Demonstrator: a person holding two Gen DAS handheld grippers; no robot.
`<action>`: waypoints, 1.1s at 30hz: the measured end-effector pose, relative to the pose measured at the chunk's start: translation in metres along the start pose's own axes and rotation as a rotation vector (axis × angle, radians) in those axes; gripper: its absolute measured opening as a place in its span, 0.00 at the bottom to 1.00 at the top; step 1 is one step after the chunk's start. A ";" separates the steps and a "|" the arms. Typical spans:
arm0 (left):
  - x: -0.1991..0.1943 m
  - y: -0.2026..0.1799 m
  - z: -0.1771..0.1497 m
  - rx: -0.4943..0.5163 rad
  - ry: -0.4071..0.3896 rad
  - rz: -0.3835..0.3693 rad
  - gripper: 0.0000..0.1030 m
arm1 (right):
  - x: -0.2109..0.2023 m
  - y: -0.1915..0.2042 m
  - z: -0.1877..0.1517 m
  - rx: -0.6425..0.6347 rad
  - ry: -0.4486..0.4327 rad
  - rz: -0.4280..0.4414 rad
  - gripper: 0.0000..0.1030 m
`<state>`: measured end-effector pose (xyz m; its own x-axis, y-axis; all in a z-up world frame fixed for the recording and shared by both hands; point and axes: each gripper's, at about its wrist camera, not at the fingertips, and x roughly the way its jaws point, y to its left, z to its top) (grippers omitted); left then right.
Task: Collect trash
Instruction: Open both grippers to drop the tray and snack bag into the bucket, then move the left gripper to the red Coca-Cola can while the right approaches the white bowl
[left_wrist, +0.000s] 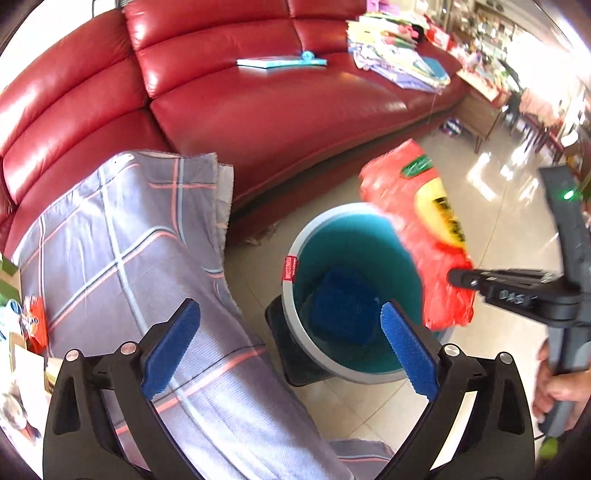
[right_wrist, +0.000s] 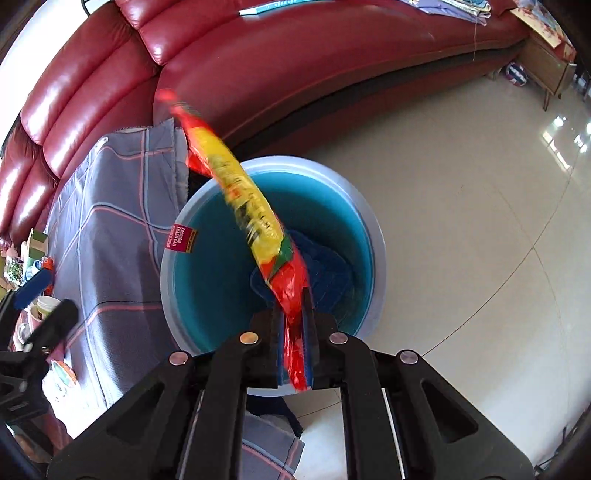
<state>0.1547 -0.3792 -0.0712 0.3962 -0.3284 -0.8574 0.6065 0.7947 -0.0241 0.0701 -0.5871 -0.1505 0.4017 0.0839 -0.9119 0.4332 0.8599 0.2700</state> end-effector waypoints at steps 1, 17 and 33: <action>-0.003 0.003 -0.001 -0.007 -0.005 -0.007 0.96 | 0.002 0.001 -0.001 -0.001 0.004 -0.009 0.10; -0.044 0.024 -0.023 -0.048 -0.033 -0.044 0.96 | -0.014 0.029 -0.009 -0.012 -0.009 -0.078 0.85; -0.122 0.102 -0.090 -0.155 -0.083 0.036 0.96 | -0.056 0.123 -0.045 -0.141 -0.039 -0.044 0.86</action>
<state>0.1062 -0.2123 -0.0155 0.4751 -0.3342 -0.8140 0.4801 0.8737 -0.0785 0.0649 -0.4629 -0.0800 0.4173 0.0269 -0.9084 0.3348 0.9247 0.1812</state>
